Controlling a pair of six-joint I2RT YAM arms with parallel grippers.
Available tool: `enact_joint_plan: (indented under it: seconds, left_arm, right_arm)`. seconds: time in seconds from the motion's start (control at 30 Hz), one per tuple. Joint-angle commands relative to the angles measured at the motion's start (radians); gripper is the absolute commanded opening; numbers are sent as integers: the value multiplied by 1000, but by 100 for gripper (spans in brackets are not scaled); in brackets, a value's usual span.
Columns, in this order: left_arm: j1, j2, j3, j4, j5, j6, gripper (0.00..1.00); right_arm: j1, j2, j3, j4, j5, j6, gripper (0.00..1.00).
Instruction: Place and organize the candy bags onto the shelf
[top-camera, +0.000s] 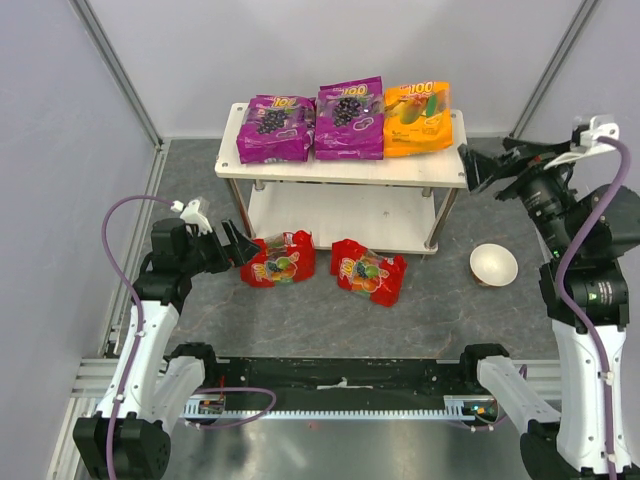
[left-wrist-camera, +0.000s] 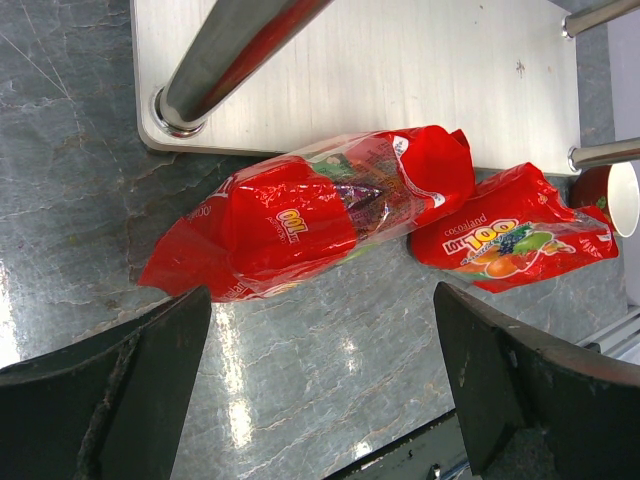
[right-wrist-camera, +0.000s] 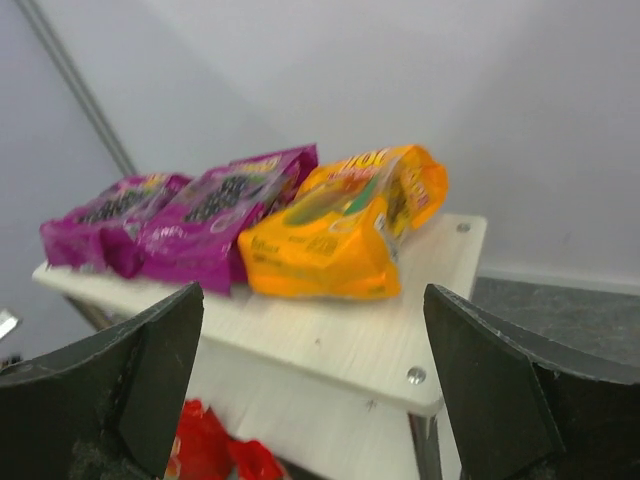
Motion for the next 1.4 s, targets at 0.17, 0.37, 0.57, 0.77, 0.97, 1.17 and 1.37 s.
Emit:
enact_joint_plan:
  seconds: [0.17,0.37,0.57,0.77,0.97,1.17,1.37]
  left_arm:
    - [-2,-6,-1,29,27,-1,100]
    - [-2,-4,-4,35,30,-5,100]
    - [-2,-6,-5,35,28,-7,100]
    - [-2,-7,-7,35,22,-8,100]
    - [-2,-3,-5,35,22,-10,100]
    - [-2,-4,-5,33,21,-7,100]
    - [-2,-11,-7,32,14,-8,100]
  right_arm:
    - [7,-162,-214,-143,-270,-83,98]
    - [7,-247,-315,-197,-246,-81,98]
    - [7,-319,-450,-184,-272,-32,98]
    - [7,-381,-579,-161,-287,24,98]
    - [44,-316,-599,-94,-304,15,98]
    - [244,-233,-562,-176,-180,-90,98]
    - [445,-190,-542,-217,-83,-137,98]
